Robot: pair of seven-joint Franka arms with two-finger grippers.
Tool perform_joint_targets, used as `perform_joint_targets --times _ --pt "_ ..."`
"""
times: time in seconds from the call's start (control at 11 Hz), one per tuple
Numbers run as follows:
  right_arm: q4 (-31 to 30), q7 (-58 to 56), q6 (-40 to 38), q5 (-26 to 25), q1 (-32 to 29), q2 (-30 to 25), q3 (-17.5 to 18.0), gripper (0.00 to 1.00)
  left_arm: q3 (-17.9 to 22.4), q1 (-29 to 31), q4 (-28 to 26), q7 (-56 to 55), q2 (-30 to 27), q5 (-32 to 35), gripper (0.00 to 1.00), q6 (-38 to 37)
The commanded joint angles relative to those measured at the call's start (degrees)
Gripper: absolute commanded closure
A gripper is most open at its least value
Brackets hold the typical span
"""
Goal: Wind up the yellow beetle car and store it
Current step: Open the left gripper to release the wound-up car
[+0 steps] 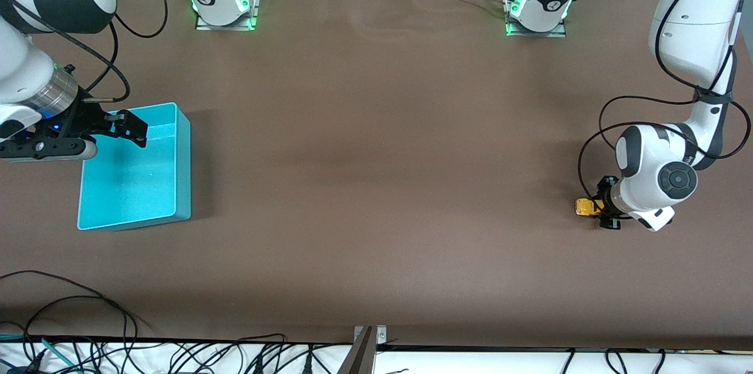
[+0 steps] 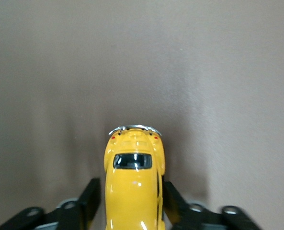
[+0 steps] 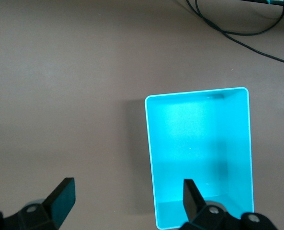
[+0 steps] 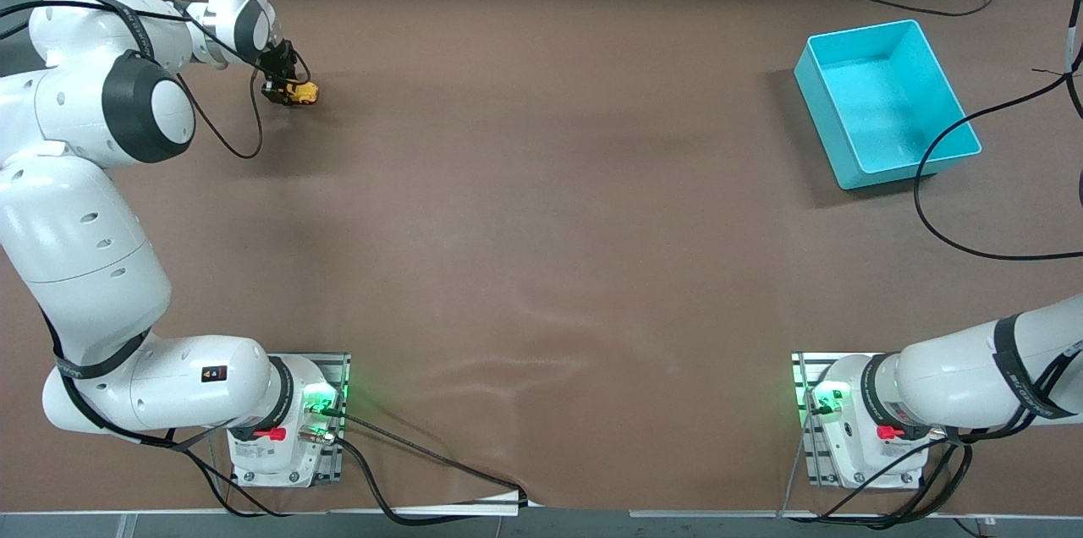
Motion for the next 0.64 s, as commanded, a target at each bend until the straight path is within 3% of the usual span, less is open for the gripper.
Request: perform_joint_targets --times 0.0,0.55 --pt "0.7 0.0 -0.4 -0.5 -0.3 0.3 0.2 0.0 0.9 -0.1 2.4 -4.8 3.0 2.0 0.0 0.4" --pt "0.7 0.0 -0.4 -0.7 -0.3 0.3 0.2 0.0 0.9 -0.3 2.4 -5.0 0.3 1.9 0.0 -0.8"
